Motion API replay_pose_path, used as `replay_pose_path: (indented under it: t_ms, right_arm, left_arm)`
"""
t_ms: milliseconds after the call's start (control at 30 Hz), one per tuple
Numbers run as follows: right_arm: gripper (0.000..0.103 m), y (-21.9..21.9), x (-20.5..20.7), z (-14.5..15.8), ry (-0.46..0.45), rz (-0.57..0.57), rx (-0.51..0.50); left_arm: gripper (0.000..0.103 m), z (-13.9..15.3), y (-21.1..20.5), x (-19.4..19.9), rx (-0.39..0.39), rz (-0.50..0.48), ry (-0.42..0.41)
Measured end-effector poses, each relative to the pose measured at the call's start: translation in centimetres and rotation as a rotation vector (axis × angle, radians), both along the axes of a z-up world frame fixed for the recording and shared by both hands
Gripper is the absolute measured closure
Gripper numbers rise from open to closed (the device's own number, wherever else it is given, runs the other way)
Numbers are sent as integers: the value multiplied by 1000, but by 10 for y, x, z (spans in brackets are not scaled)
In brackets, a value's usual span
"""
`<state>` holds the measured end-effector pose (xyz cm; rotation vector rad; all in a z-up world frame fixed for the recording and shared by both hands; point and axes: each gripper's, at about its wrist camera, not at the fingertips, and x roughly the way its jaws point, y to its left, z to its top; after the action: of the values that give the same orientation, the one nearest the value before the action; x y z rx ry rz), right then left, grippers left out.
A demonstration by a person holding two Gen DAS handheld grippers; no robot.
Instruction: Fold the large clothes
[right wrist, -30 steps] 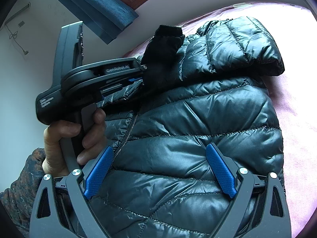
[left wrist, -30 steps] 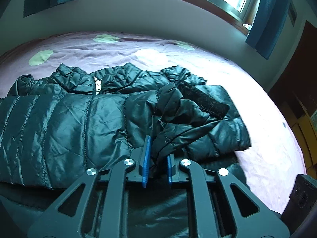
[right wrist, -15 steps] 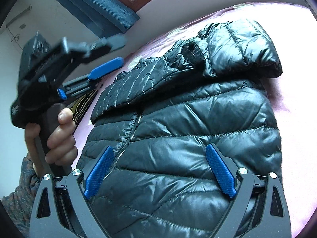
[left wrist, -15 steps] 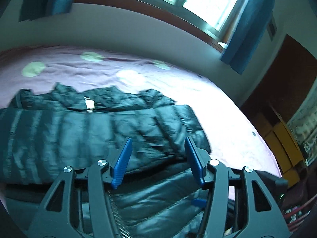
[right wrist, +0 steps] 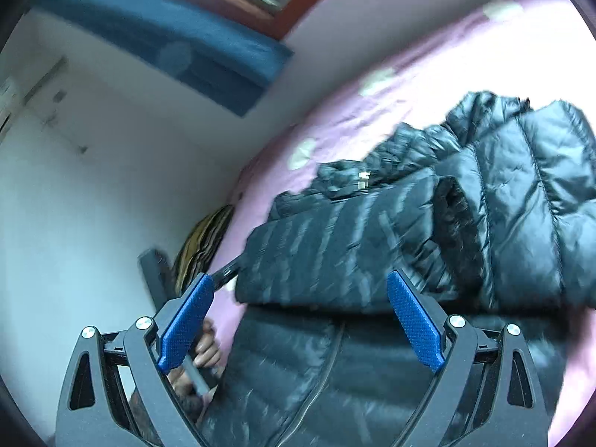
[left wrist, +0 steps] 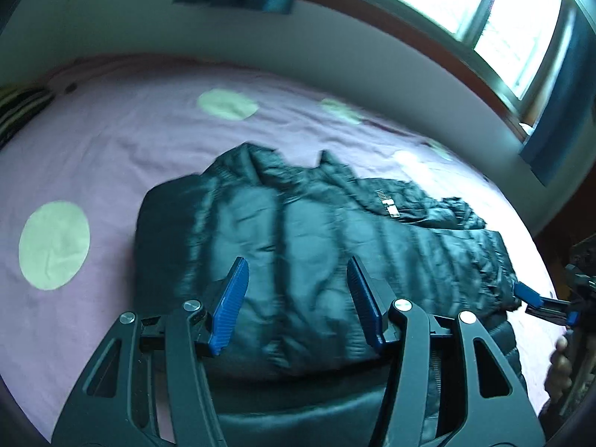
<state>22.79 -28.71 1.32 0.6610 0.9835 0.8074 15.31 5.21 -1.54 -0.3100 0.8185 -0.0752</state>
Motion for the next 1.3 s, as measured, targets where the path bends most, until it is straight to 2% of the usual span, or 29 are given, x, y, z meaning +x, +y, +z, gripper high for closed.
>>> replay_pose_path:
  t_ms: [100,133,200,300,433,900,1167,1300]
  right_arm:
    - [11,5,21,-29,80,-26,-73]
    - [11,6,26,-42,118,-31,-75]
    - [11,8,29,-52,128,-40,-69]
    - [10,12,29,-53,112,-38,-99]
    - [10,14,32,-57,113,-37,-91]
    - [10,-6,26,-60,88,-30,-81]
    - [10,-4,23,-57,58,-25,-104]
    - [10,-4,19,-46,39,-27,-122]
  left_arm:
    - [49,-15,11,5,-24,-2,37]
    - [49,-19,11,6,-20,-11,48]
    - [49,-25,6,9,21,-31,68]
    - [49,-31,-4,14,94,-50,102]
    - [49,-34,-9,17,133,-55,109]
    - [49,-38,-6,14,104,-56,92]
    - [49,-37,-8,13,109,-57,87]
    - [48,-31,-12,10,136,-54,77]
